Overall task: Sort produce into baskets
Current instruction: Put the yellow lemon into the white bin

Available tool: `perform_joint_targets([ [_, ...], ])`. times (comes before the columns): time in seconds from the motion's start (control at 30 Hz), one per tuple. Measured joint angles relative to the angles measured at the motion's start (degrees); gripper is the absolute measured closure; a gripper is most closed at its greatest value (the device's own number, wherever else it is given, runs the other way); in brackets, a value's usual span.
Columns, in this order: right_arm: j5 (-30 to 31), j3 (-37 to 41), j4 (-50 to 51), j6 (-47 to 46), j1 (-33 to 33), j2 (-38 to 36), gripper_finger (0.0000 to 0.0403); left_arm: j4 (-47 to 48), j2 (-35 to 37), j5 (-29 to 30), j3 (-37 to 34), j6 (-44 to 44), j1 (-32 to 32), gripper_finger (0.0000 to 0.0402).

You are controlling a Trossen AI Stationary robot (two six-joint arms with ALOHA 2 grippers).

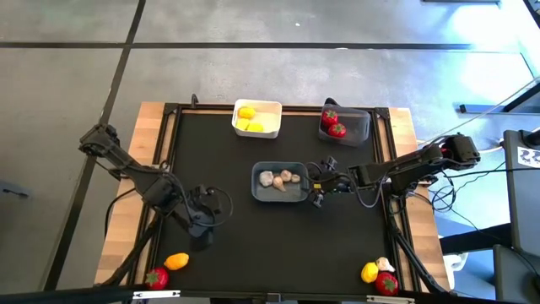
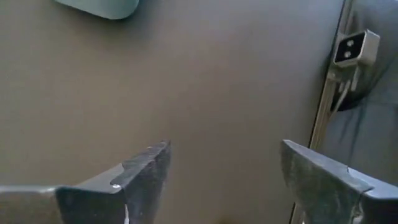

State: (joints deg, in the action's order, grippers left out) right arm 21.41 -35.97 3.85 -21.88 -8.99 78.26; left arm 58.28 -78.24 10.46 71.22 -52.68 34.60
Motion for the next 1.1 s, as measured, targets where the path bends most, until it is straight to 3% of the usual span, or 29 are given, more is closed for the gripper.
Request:
perform_joint_targets([
  [0.33,0.0,-2.5,-0.3,1.6,0.0,-0.2,0.0026,5.8,-0.1,-0.4,-1.5,-9.1,5.2,0.0106],
  [0.5,0.0,-6.2,-0.5,5.0,0.0,-0.3,0.0026,5.2,-0.2,-5.1,-5.9,-17.5,9.5,0.0106],
  [0.8,0.0,-9.0,-1.0,9.1,0.0,-0.3,0.0026,-2.6,-0.2,-11.3,-13.3,-30.3,16.6,0.0106],
  [1.1,0.0,-9.0,-0.8,9.2,0.0,-0.3,0.0026,-11.7,-5.5,-17.1,-17.5,-31.4,18.9,0.0106],
])
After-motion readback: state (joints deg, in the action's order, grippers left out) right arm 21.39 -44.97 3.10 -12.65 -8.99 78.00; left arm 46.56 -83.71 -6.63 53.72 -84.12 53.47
